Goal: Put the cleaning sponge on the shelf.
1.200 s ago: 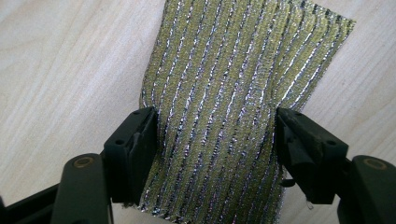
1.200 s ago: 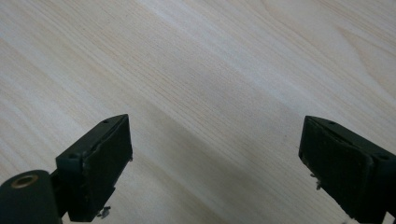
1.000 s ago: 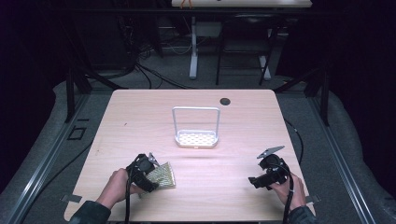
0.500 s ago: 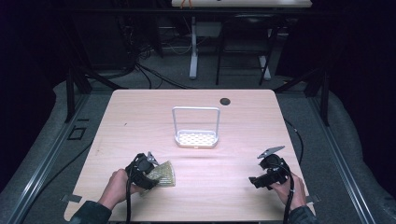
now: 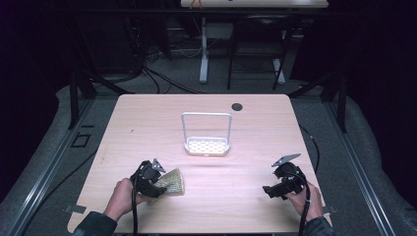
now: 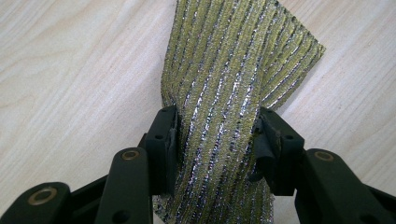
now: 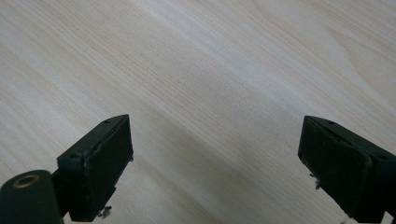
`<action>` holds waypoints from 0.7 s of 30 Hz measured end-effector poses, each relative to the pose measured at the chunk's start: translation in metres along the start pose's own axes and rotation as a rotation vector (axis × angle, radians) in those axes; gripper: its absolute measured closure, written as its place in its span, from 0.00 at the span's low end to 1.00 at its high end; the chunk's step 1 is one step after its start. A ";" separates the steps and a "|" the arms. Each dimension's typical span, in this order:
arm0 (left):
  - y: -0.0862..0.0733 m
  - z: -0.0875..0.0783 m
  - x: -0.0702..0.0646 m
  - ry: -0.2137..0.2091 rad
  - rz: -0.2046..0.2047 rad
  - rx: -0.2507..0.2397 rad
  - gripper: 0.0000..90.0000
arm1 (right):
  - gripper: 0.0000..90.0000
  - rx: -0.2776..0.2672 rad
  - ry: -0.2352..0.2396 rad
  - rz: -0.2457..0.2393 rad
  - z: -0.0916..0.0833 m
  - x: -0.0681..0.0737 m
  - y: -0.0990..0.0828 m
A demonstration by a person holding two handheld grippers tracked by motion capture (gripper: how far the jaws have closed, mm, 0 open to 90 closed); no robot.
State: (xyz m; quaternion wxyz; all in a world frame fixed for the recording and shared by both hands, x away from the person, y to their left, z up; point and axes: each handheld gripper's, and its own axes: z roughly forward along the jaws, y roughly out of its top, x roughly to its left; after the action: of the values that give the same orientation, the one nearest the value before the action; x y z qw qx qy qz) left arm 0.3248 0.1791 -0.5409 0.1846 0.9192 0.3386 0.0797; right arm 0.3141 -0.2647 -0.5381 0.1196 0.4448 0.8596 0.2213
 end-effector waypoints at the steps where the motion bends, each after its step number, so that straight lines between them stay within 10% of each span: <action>1: 0.000 0.000 0.000 0.000 0.000 0.000 0.60 | 0.10 -0.001 -0.001 0.001 0.000 0.000 0.000; 21: 0.003 -0.012 -0.004 -0.005 -0.021 -0.035 0.58 | 0.10 0.002 0.003 0.001 -0.001 0.000 0.000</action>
State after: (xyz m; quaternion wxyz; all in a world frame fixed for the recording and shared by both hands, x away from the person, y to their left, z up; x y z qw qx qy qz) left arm 0.3199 0.1775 -0.5283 0.2025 0.9124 0.3462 0.0813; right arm 0.3139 -0.2648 -0.5374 0.1179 0.4452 0.8596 0.2213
